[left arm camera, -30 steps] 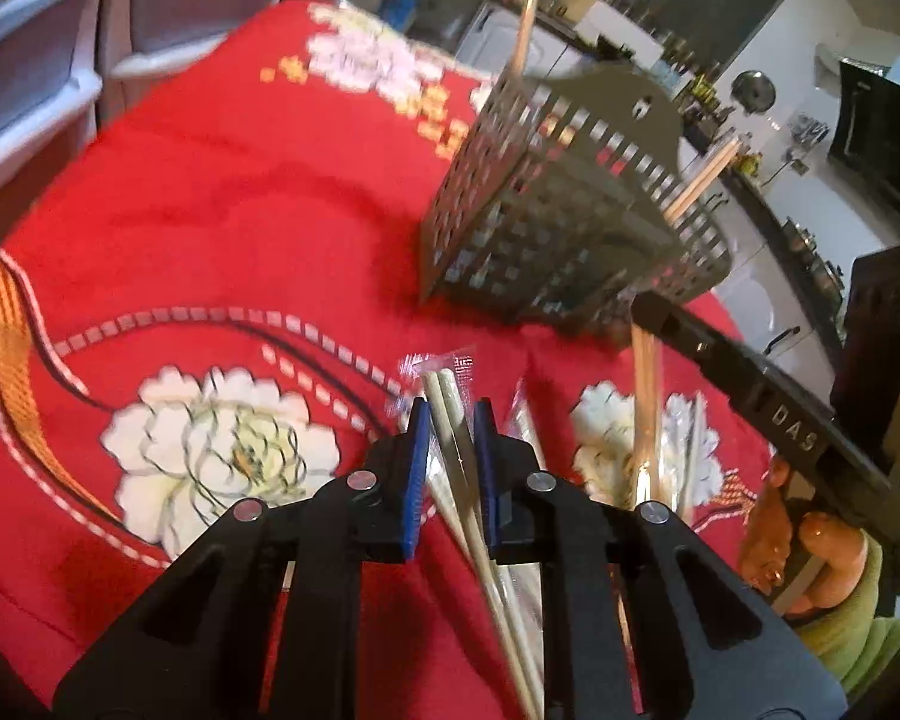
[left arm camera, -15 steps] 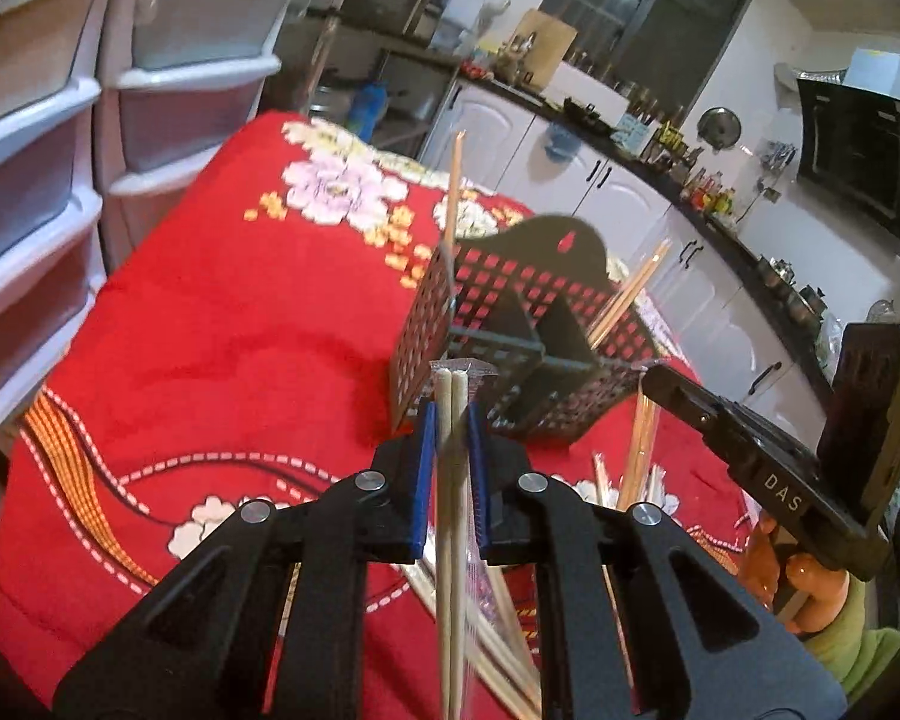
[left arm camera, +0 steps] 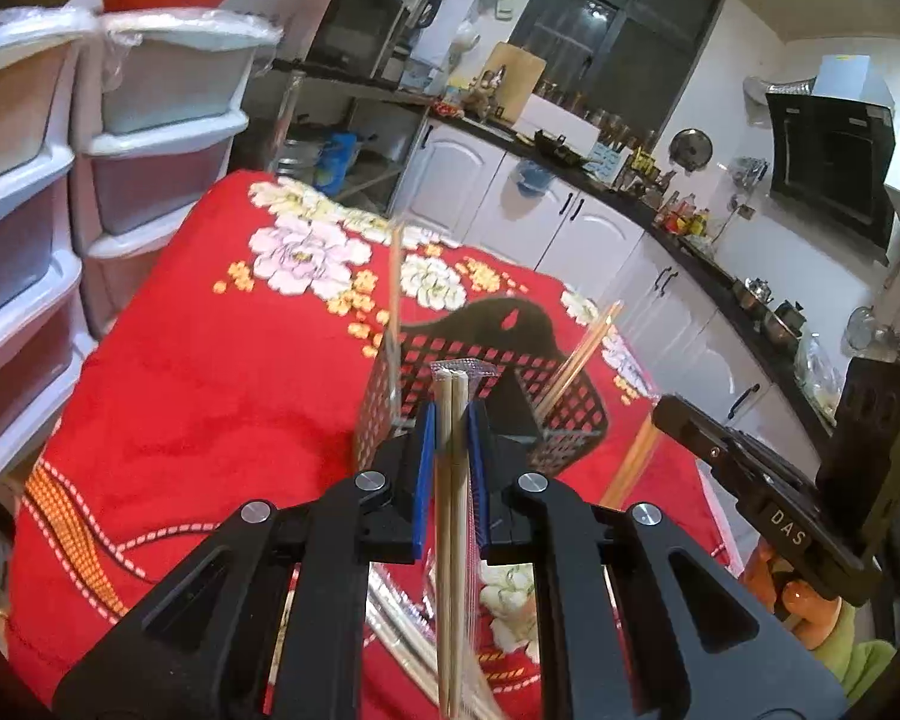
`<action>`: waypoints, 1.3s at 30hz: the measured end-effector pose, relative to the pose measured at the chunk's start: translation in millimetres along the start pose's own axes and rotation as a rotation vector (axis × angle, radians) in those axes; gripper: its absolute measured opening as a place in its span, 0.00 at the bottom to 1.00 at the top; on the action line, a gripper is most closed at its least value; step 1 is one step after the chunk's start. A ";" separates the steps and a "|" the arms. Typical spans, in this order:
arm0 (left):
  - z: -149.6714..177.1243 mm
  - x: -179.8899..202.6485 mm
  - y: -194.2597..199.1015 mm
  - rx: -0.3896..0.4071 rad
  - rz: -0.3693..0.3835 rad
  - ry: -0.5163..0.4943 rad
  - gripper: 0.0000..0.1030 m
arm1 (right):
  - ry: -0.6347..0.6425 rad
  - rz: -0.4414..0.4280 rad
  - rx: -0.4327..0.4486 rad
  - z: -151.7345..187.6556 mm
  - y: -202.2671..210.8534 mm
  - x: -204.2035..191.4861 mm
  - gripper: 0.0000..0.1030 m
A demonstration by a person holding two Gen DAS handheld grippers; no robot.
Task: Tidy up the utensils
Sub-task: 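Lift both held chopstick pairs and carry them above the grey caddy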
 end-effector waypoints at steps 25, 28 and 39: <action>-112.8 52.0 7.6 0.287 -0.029 -0.064 0.05 | 0.024 0.016 0.212 -89.3 30.3 11.5 0.06; -121.7 52.8 -1.4 0.307 -0.043 -0.048 0.05 | 0.024 0.017 0.229 -97.8 30.1 16.1 0.05; -134.8 57.4 -42.1 0.319 -0.072 -0.032 0.05 | 0.007 0.048 0.241 -111.0 13.2 35.8 0.05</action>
Point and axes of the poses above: each gripper's, at about its wrist camera, not at the fingertips, and y roughly against the way its jaws point, x to its right, z to its underside, the point moved 1 cm from there along -y, roughly the way its jaws point, and after that the axes turned 4 degrees about -y, right-handed, at the moved point
